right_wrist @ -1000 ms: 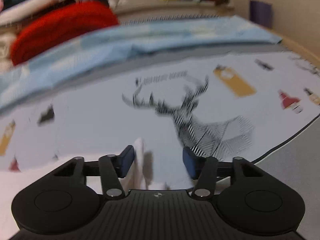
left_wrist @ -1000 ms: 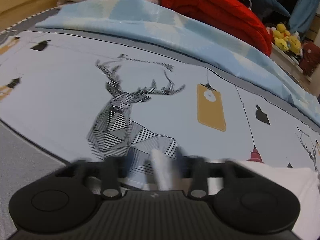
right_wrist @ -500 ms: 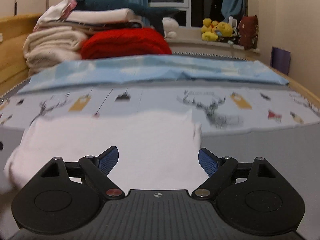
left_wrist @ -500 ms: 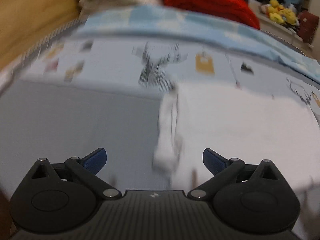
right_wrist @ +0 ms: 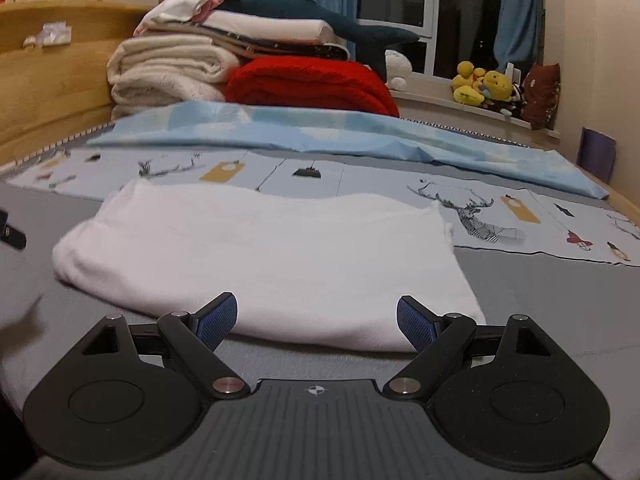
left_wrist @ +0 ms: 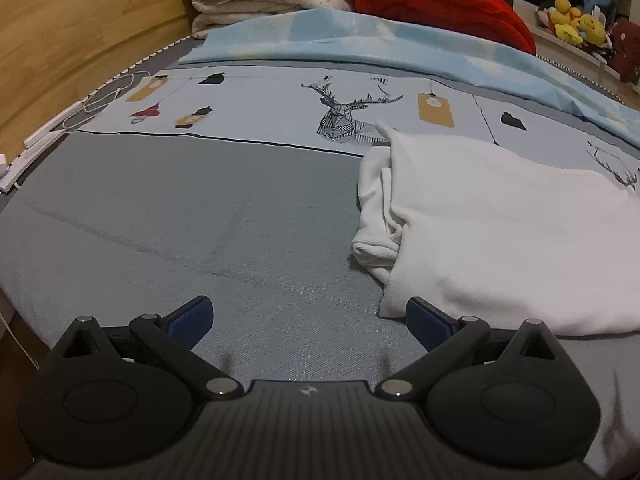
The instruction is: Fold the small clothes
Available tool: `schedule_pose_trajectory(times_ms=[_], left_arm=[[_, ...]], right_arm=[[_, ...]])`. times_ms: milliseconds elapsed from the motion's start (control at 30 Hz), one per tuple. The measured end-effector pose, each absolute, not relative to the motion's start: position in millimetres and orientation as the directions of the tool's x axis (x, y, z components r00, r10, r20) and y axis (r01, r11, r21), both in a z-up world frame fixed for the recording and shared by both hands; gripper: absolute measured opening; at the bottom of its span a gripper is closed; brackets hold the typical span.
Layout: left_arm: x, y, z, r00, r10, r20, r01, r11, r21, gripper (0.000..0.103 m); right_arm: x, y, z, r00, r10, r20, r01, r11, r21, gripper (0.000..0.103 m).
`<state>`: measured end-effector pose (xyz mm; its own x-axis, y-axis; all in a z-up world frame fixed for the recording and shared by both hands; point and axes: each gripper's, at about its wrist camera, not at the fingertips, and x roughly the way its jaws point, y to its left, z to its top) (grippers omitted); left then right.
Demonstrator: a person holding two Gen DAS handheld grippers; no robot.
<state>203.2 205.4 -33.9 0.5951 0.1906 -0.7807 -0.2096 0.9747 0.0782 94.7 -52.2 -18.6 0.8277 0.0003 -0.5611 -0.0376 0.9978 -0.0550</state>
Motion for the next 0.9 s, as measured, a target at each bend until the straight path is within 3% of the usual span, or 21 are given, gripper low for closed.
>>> schedule_pose_trajectory(times_ms=[667,900], left_arm=[[220,209,-33,0.592,0.150,-0.792,-0.186,0.981,0.047,0.103],[216,271,-6,0.608,0.282,-0.742,-0.410,0.912,0.011,0.103]], right_arm=[[103,-26,-30,0.814,0.040,-0.579,-0.115,0.989,-0.094,0.088],[102,-2,-30,0.765,0.128,-0.631,-0.231,0.969,-0.084,0.088]])
